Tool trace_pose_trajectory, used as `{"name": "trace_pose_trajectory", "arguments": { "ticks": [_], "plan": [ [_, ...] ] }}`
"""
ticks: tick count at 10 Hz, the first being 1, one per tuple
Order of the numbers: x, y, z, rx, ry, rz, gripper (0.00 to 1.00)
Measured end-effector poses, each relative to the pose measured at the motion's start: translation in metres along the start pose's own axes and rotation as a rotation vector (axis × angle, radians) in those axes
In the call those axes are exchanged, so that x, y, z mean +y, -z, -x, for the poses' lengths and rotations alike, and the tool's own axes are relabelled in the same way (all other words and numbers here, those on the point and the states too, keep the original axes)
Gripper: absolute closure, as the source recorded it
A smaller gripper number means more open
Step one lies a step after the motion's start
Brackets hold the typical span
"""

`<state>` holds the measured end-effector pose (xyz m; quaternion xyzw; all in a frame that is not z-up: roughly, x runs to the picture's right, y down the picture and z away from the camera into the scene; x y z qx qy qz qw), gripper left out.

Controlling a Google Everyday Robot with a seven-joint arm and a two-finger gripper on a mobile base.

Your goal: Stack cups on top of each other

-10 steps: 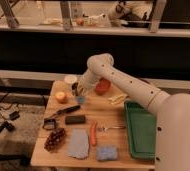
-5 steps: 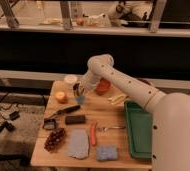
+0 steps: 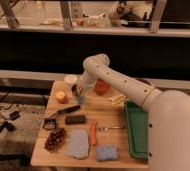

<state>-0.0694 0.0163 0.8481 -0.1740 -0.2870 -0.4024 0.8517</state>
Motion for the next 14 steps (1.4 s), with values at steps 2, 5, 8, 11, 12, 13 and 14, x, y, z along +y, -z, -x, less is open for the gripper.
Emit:
{"name": "trace_pose_trajectory", "arguments": {
  "ticks": [2, 5, 8, 11, 12, 13, 14],
  "plan": [
    [0.001, -0.001, -0.001, 0.005, 0.003, 0.009, 1.0],
    [-0.001, -0.002, -0.007, 0.013, 0.003, 0.015, 1.0],
    [-0.002, -0.003, -0.012, 0.022, 0.0, 0.016, 1.0],
    [-0.002, -0.004, -0.016, 0.031, -0.005, 0.015, 1.0],
    [-0.001, -0.005, -0.017, 0.032, -0.008, 0.017, 1.0],
    [-0.001, -0.006, -0.018, 0.033, -0.01, 0.017, 1.0],
    [0.0, -0.006, -0.019, 0.035, -0.012, 0.019, 0.98]
  ]
}}
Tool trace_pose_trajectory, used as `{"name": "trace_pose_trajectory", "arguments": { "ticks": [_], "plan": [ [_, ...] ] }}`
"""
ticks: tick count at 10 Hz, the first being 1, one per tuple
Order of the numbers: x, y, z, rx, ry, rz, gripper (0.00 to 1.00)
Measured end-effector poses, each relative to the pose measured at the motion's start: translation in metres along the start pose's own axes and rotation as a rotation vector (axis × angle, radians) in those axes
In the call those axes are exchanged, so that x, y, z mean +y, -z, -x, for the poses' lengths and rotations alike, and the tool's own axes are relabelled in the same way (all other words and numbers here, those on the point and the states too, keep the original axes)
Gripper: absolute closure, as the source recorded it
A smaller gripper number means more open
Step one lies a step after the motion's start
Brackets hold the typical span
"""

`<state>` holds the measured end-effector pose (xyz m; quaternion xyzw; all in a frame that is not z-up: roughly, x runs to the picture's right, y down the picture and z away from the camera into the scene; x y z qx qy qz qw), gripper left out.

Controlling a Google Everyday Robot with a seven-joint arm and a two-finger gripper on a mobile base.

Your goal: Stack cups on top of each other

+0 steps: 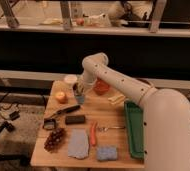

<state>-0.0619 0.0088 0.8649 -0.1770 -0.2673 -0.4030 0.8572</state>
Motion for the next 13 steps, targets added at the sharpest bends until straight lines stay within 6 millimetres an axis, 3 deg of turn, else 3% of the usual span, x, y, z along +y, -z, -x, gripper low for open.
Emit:
{"name": "trace_pose_trajectory", "arguments": {
  "ticks": [13],
  "plan": [
    [0.0005, -0.001, 0.0001, 0.004, -0.001, 0.005, 0.96]
  ]
}}
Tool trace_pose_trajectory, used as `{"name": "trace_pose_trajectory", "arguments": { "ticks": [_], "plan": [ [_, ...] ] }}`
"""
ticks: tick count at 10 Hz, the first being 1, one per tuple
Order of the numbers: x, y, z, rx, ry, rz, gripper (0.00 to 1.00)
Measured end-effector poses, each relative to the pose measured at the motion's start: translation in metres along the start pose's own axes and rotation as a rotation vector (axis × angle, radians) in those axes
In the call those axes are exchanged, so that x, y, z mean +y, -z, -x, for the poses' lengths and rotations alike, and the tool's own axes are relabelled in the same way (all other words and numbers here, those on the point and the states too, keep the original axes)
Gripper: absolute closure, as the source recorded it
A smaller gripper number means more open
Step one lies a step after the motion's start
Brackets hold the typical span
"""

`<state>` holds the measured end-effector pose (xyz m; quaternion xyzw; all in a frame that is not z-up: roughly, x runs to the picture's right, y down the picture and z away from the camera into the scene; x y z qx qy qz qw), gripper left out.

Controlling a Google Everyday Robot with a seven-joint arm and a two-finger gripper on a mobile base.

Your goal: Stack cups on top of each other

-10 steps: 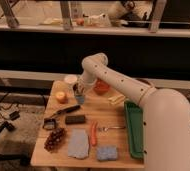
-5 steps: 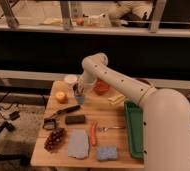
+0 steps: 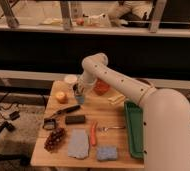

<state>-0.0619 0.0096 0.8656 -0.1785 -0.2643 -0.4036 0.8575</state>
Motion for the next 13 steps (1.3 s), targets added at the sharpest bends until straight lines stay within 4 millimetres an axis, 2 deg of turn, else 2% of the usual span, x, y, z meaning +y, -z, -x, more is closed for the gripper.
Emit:
{"name": "trace_pose_trajectory", "arguments": {
  "ticks": [5, 6, 13],
  "plan": [
    [0.0, 0.0, 0.0, 0.0, 0.0, 0.0, 0.99],
    [0.0, -0.0001, 0.0, 0.0, 0.0, 0.0, 0.93],
    [0.0, -0.0001, 0.0, 0.0, 0.0, 0.0, 0.24]
  ]
}}
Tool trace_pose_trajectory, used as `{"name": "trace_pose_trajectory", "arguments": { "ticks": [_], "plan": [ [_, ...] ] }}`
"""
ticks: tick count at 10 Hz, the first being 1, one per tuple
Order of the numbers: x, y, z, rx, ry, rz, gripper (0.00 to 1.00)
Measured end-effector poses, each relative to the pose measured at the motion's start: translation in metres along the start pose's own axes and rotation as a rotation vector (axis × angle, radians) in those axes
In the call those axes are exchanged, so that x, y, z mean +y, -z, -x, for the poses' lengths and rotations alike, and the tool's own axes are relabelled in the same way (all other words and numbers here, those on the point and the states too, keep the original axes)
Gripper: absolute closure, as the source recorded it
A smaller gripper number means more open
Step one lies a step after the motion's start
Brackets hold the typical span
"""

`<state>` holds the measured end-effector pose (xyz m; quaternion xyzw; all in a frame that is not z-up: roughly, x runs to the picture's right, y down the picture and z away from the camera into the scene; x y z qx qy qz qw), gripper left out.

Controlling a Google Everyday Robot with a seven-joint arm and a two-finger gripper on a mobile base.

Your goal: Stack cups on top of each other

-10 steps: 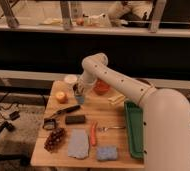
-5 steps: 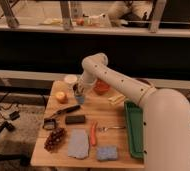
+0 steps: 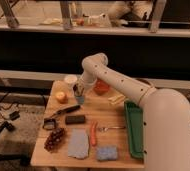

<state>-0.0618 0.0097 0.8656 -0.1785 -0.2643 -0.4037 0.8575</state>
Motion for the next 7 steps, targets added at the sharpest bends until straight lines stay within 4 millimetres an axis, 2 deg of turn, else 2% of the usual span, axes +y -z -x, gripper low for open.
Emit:
{"name": "trace_pose_trajectory", "arguments": {
  "ticks": [1, 7],
  "plan": [
    [0.0, 0.0, 0.0, 0.0, 0.0, 0.0, 0.2],
    [0.0002, -0.0007, 0.0002, -0.001, 0.0, 0.0, 0.2]
  ]
}}
